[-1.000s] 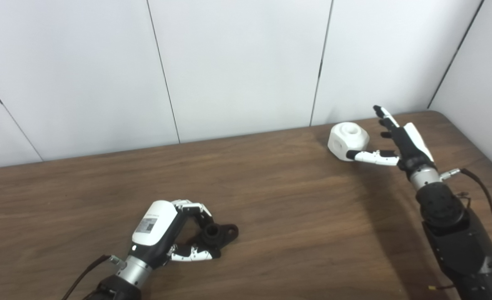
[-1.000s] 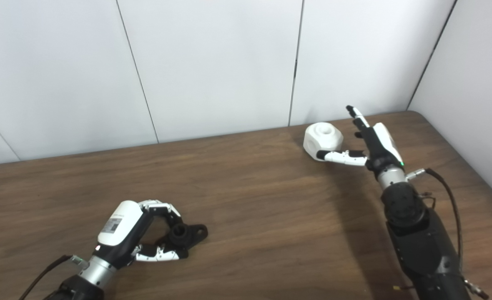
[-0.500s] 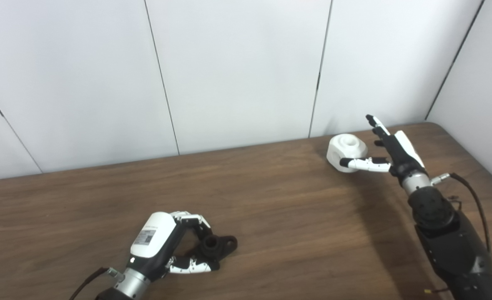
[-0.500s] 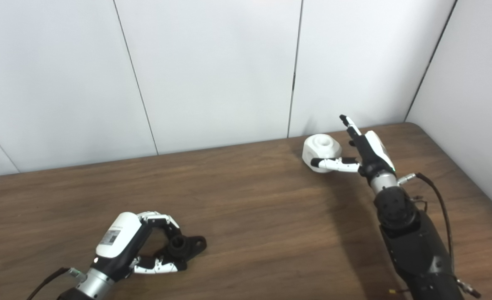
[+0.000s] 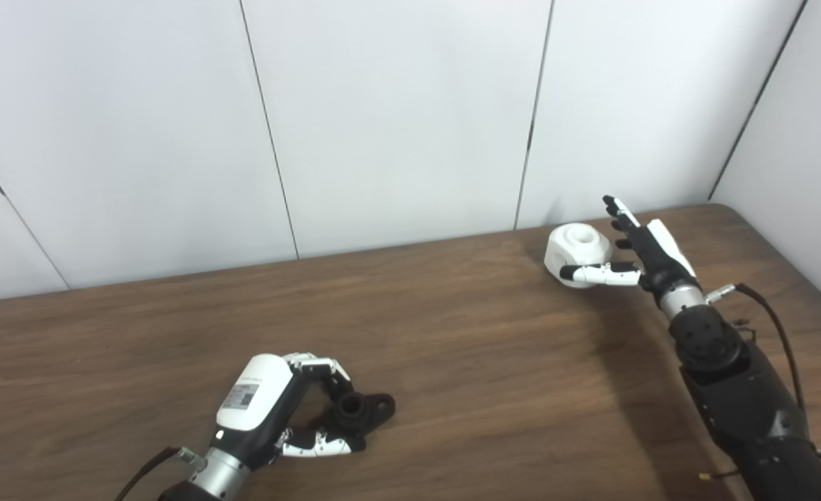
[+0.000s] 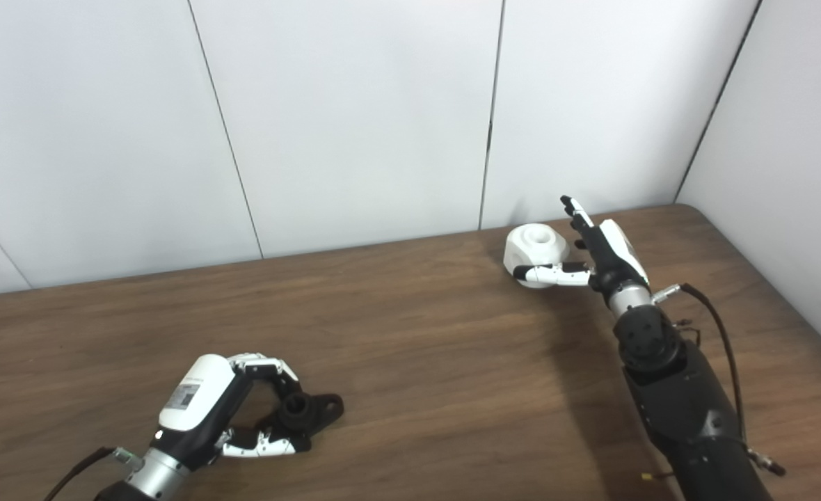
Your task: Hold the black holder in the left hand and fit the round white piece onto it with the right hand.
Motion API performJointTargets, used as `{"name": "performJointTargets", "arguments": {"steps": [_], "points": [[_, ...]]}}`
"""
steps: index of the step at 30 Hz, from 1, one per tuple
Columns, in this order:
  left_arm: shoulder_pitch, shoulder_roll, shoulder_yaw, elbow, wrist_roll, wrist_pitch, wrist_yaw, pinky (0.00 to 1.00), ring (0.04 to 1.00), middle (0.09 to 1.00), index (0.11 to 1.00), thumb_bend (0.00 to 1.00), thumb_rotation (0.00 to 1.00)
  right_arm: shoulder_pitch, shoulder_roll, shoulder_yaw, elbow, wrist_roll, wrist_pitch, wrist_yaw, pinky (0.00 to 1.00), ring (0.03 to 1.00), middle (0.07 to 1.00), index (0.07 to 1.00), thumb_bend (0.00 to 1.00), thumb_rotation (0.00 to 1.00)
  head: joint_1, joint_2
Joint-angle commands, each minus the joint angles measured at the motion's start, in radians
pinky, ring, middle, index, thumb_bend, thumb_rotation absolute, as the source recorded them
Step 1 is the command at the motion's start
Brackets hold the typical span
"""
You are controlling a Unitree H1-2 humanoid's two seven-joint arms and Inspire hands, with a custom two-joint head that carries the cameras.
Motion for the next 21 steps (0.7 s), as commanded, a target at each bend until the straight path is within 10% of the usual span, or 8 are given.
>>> {"name": "performJointTargets", "arguments": {"steps": [1, 21], "points": [[0.041, 0.012, -0.009, 0.044, 0.016, 0.001, -0.002, 0.67, 0.637, 0.492, 0.483, 0.53, 0.00, -0.053, -0.020, -0.006, -0.008, 0.011, -0.043, -0.018, 0.86, 0.950, 0.969, 0.991, 0.93, 0.37, 0.000, 0.000], [0.047, 0.013, -0.006, 0.037, 0.012, 0.006, -0.004, 0.67, 0.642, 0.492, 0.482, 0.53, 0.00, -0.076, 0.017, 0.018, 0.083, -0.037, -0.079, -0.160, 0.69, 0.806, 0.849, 0.869, 0.93, 0.29, 0.009, 0.003]]}}
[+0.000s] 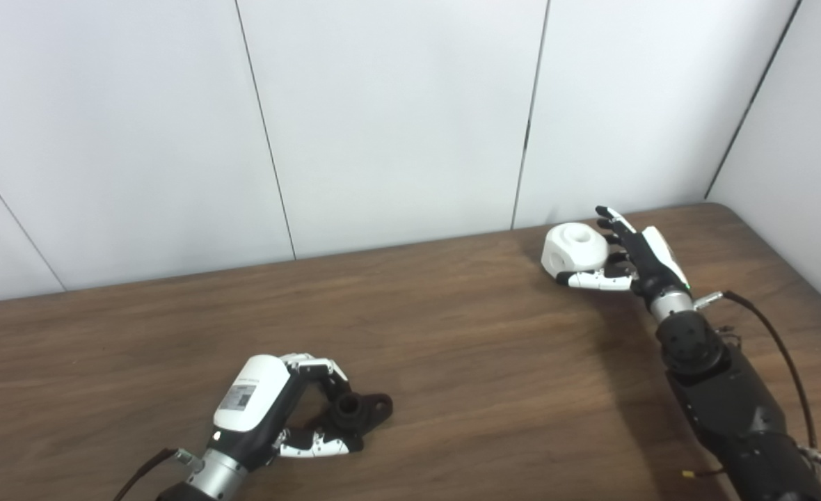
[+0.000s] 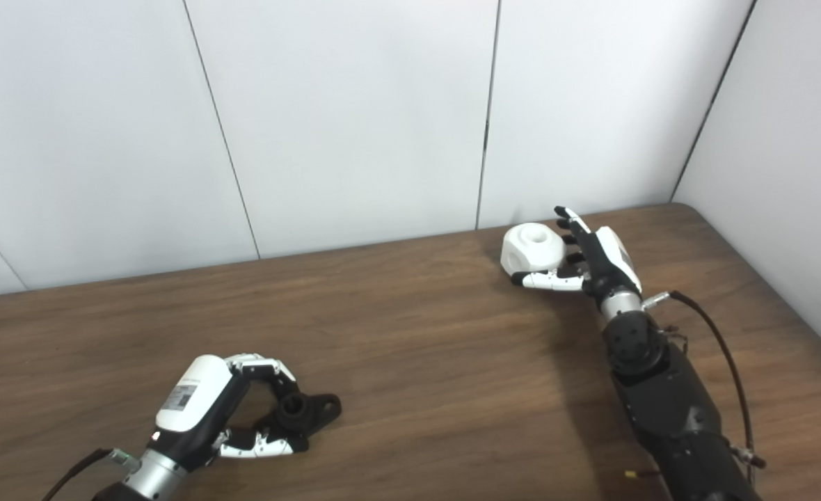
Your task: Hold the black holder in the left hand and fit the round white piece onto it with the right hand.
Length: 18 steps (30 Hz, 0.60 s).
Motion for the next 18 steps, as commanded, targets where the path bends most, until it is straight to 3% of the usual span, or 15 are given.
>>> {"name": "performJointTargets", "arguments": {"steps": [1, 7, 11, 14, 15, 18], "points": [[0.045, 0.012, -0.008, 0.037, 0.012, 0.004, -0.005, 0.67, 0.644, 0.492, 0.482, 0.53, 0.00, -0.059, -0.006, 0.001, -0.011, -0.031, -0.028, -0.062, 0.68, 0.793, 0.837, 0.847, 0.93, 0.28, 0.003, 0.001], [0.046, 0.010, -0.008, 0.039, 0.012, 0.001, 0.000, 0.66, 0.642, 0.492, 0.482, 0.53, 0.00, -0.074, 0.015, 0.014, 0.014, -0.086, -0.006, -0.151, 0.66, 0.740, 0.757, 0.720, 0.88, 0.23, 0.008, -0.001], [0.047, 0.010, -0.008, 0.035, 0.013, 0.004, -0.002, 0.66, 0.642, 0.492, 0.482, 0.53, 0.00, -0.089, 0.026, 0.022, 0.056, -0.112, -0.025, -0.216, 0.65, 0.728, 0.743, 0.667, 0.85, 0.21, 0.013, 0.000], [0.049, 0.010, -0.007, 0.030, 0.011, 0.007, -0.006, 0.67, 0.645, 0.492, 0.482, 0.53, 0.00, -0.102, 0.037, 0.012, 0.091, -0.107, -0.041, -0.266, 0.57, 0.636, 0.655, 0.623, 0.75, 0.20, 0.015, -0.001], [0.050, 0.010, -0.008, 0.029, 0.012, 0.007, -0.005, 0.67, 0.643, 0.492, 0.482, 0.53, 0.00, -0.105, 0.039, 0.012, 0.103, -0.106, -0.052, -0.280, 0.51, 0.579, 0.611, 0.535, 0.59, 0.16, 0.016, 0.000], [0.051, 0.012, -0.008, 0.025, 0.014, 0.009, -0.006, 0.67, 0.644, 0.492, 0.482, 0.53, 0.00, -0.114, 0.041, 0.016, 0.130, -0.103, -0.075, -0.309, 0.46, 0.537, 0.583, 0.498, 0.52, 0.15, 0.016, 0.000]]}}
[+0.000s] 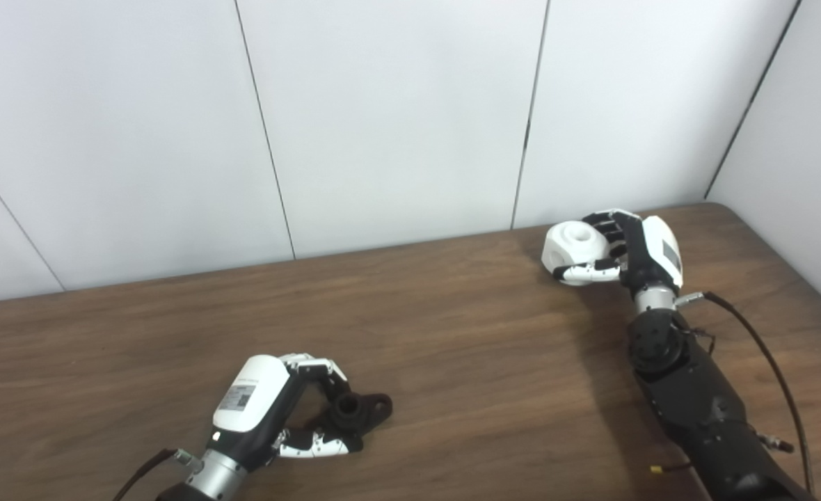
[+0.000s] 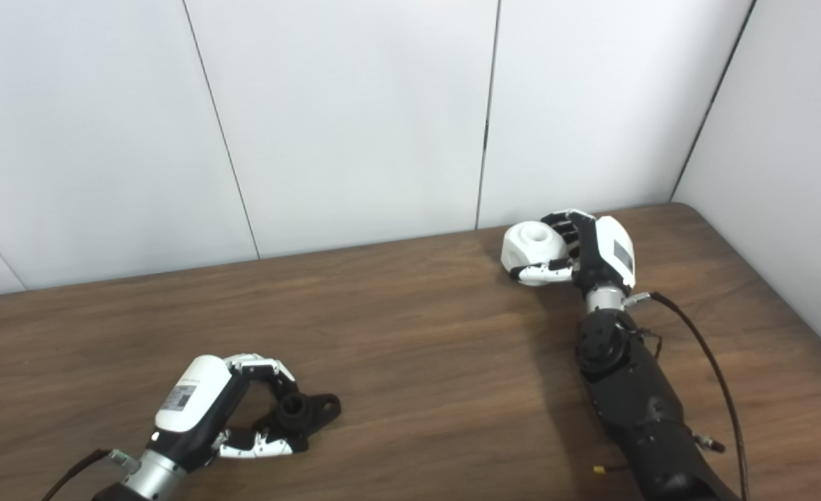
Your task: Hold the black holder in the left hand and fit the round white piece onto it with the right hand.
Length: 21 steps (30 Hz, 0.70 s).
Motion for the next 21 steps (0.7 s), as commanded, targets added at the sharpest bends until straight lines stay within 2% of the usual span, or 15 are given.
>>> {"name": "performJointTargets", "arguments": {"steps": [1, 13, 21], "points": [[0.048, 0.012, -0.008, 0.032, 0.013, 0.002, -0.003, 0.67, 0.645, 0.492, 0.482, 0.53, 0.00, -0.046, -0.013, -0.005, 0.000, -0.001, -0.037, -0.032, 0.44, 0.523, 0.575, 0.495, 0.51, 0.15, -0.002, 0.003], [0.046, 0.012, -0.006, 0.026, 0.012, 0.011, -0.013, 0.67, 0.653, 0.493, 0.482, 0.53, 0.00, -0.043, -0.017, 0.003, -0.015, -0.005, -0.032, -0.042, 0.44, 0.534, 0.582, 0.491, 0.51, 0.14, 0.003, 0.008], [0.045, 0.012, -0.001, 0.032, 0.010, 0.005, -0.012, 0.67, 0.651, 0.493, 0.482, 0.53, 0.00, -0.038, -0.018, -0.001, -0.020, -0.007, -0.036, -0.053, 0.41, 0.500, 0.561, 0.491, 0.51, 0.14, 0.005, 0.012]]}}
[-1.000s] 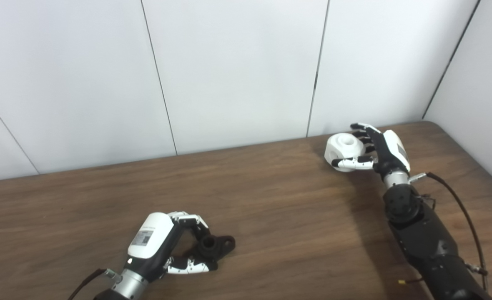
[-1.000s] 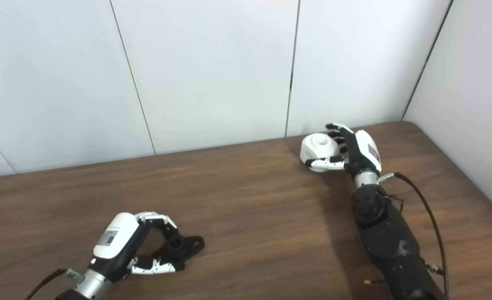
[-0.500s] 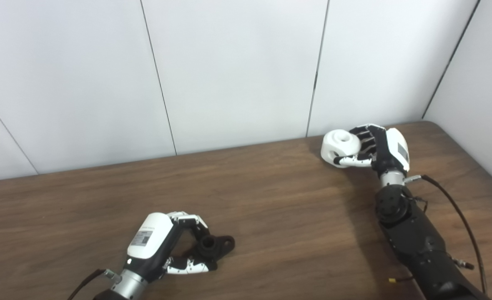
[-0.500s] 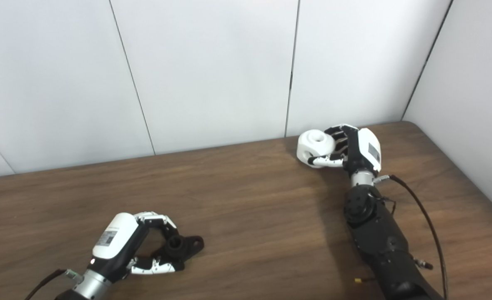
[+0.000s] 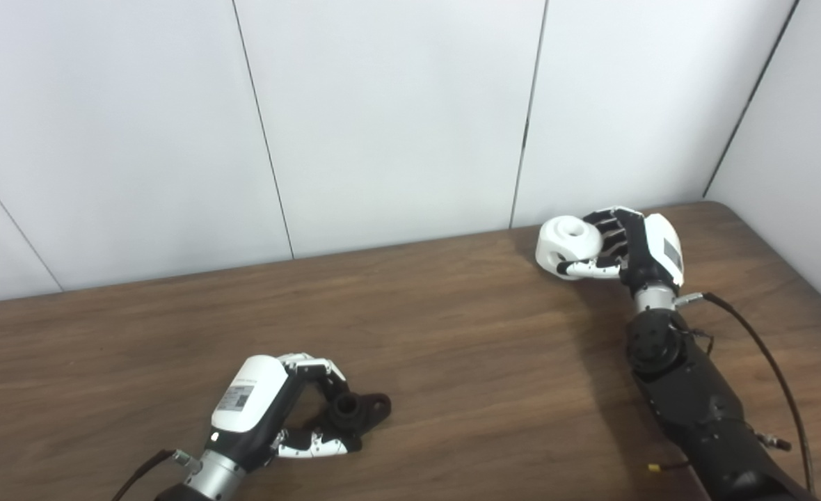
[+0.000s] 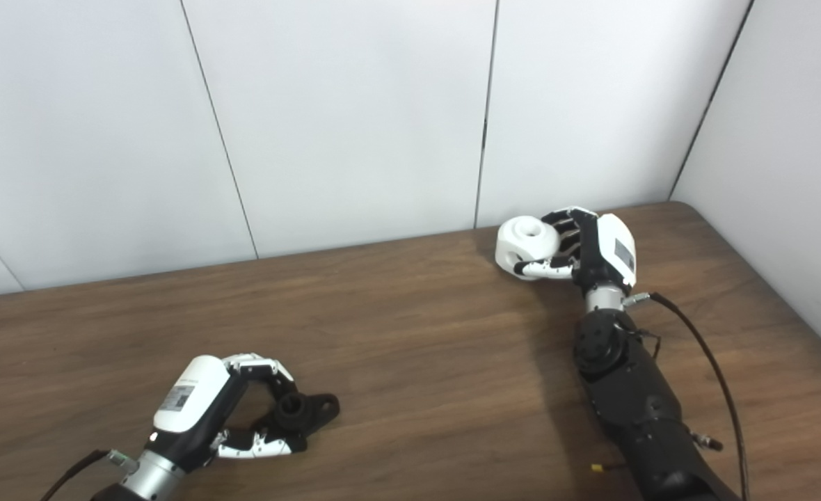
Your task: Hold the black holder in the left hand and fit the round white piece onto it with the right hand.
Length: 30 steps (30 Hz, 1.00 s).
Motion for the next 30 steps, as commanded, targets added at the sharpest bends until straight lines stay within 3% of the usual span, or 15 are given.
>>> {"name": "performJointTargets", "arguments": {"steps": [1, 6, 14, 30], "points": [[0.043, 0.012, -0.008, 0.035, 0.010, 0.003, -0.004, 0.67, 0.653, 0.493, 0.482, 0.53, 0.00, -0.037, -0.019, -0.007, -0.031, -0.005, -0.028, -0.028, 0.42, 0.512, 0.569, 0.491, 0.51, 0.14, 0.000, 0.001], [0.041, 0.009, -0.008, 0.039, 0.012, 0.004, -0.003, 0.68, 0.655, 0.493, 0.482, 0.53, 0.00, -0.023, -0.016, -0.009, -0.061, -0.003, -0.034, -0.026, 0.39, 0.489, 0.556, 0.491, 0.51, 0.14, 0.004, 0.000], [0.039, 0.006, -0.007, 0.045, 0.012, 0.006, 0.000, 0.67, 0.654, 0.493, 0.482, 0.53, 0.00, 0.008, -0.011, -0.010, -0.150, -0.010, -0.029, -0.021, 0.43, 0.520, 0.568, 0.491, 0.51, 0.14, 0.006, -0.001], [0.039, 0.003, -0.009, 0.051, 0.018, -0.001, 0.008, 0.67, 0.649, 0.492, 0.482, 0.53, 0.00, 0.086, 0.019, -0.007, -0.416, -0.021, -0.002, 0.054, 0.46, 0.528, 0.565, 0.490, 0.51, 0.14, 0.019, 0.008]]}}
